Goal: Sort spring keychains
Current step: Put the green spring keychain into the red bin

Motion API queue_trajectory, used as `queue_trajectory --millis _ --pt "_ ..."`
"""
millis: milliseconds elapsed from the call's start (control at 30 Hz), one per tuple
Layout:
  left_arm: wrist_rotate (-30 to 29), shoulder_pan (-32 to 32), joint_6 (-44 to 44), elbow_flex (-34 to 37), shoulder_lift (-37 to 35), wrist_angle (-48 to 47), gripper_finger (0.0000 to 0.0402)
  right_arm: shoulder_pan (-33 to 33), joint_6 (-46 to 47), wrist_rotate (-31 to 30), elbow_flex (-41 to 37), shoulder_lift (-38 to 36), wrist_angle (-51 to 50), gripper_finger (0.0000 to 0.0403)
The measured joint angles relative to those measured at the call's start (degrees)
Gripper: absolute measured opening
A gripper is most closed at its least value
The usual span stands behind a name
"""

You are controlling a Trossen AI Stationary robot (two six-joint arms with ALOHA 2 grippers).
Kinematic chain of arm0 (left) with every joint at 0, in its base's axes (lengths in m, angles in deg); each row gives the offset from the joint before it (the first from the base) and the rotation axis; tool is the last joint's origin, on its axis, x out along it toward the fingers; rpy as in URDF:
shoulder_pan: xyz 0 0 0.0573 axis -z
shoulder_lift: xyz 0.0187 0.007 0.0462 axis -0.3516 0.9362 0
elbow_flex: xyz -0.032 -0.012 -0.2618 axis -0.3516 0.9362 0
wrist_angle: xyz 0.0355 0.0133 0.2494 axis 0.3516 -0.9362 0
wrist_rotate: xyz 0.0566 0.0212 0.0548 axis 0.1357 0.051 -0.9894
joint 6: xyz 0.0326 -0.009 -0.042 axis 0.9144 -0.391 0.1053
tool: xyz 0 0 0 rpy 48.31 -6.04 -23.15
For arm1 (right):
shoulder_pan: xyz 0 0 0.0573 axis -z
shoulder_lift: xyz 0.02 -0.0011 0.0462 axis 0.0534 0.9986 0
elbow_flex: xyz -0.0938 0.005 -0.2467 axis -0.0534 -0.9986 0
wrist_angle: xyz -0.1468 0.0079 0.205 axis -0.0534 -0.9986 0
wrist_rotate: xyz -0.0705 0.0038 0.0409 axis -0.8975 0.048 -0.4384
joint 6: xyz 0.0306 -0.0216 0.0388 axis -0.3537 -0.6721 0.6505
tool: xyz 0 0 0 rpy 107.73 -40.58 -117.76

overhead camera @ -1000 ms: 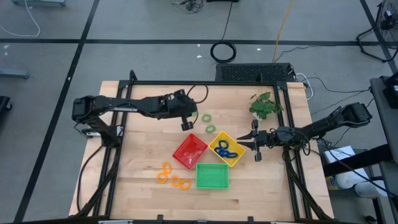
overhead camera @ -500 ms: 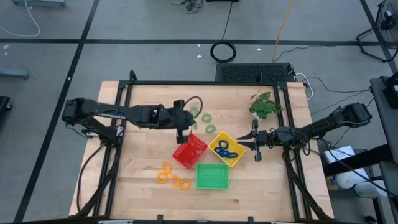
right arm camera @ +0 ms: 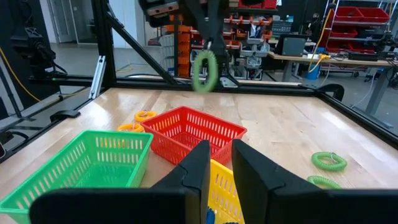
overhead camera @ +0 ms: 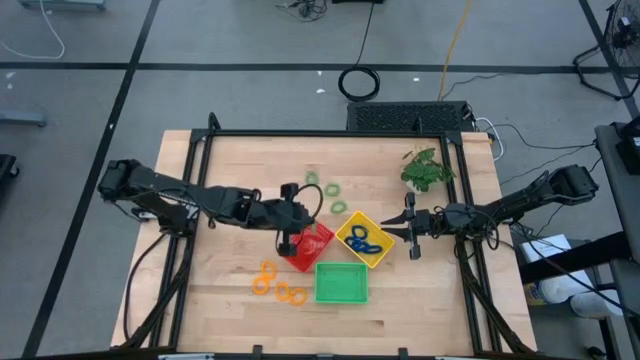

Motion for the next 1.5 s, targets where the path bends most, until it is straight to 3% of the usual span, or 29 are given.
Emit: queue_trajectory --millis 567,1500 --pt "-0.1 4.6 -2.3 0.0 0.0 0.5 0.0002 0.0 0.0 0.0 0.0 0.0 0.0 0.0057" --pt "0.3 2.4 -1.8 0.0 0.0 -2.5 0.0003 0.0 0.0 0.0 0.0 0.0 0.0 0.0057"
